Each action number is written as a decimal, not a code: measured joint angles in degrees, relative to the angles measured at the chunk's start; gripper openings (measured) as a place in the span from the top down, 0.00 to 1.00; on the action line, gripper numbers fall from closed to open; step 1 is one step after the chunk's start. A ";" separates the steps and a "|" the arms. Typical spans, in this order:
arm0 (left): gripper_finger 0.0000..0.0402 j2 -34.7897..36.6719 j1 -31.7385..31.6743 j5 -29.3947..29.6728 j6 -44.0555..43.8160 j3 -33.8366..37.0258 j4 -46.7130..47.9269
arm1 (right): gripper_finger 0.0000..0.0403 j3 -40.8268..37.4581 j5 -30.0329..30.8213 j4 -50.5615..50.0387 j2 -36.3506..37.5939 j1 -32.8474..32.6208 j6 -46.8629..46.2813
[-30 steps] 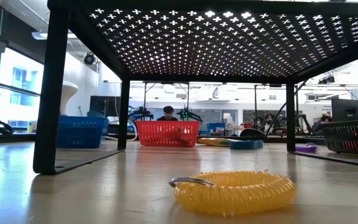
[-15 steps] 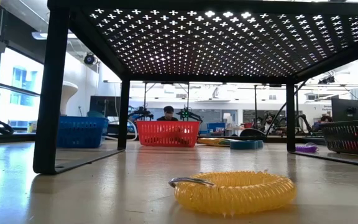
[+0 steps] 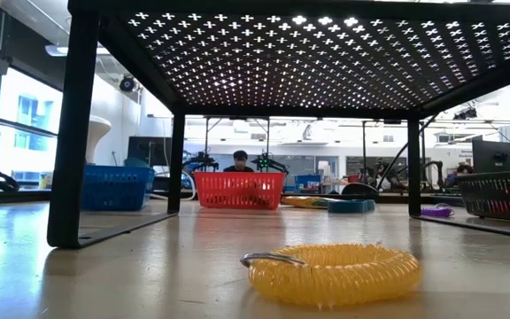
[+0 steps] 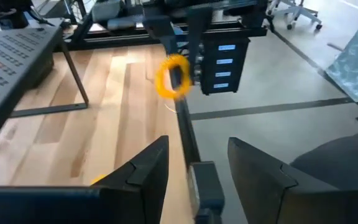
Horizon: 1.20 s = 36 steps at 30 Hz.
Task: Pick & Place Office Desk Supplies
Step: Put he yellow spring keychain into the black bin
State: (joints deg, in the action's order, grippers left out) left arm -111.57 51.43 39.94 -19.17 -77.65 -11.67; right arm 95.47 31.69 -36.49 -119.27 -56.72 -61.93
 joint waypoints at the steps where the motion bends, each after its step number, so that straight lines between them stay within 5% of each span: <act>1: 0.60 0.02 0.10 -0.02 -0.40 0.00 0.00 | 0.97 -0.01 0.15 -3.04 0.34 -1.01 -3.99; 15: 0.60 0.02 1.21 0.02 -2.30 0.00 0.05 | 0.96 -0.45 1.35 -53.93 5.14 -10.77 -61.22; 20: 0.60 0.02 0.84 -0.15 -2.19 0.00 0.11 | 0.96 -5.65 6.21 -53.40 7.89 -8.18 -60.85; 28: 0.60 0.02 0.69 -2.27 -2.24 0.00 0.66 | 0.96 -17.75 -2.66 -53.48 13.77 0.02 -56.33; 36: 0.60 0.02 0.75 -5.30 -2.28 0.00 0.93 | 0.96 -34.94 -9.28 -51.68 23.45 3.62 -61.32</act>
State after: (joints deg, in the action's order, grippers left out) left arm -111.55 52.18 34.64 -21.45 -77.65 -10.74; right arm 60.53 22.41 -88.17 -95.82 -53.10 -123.25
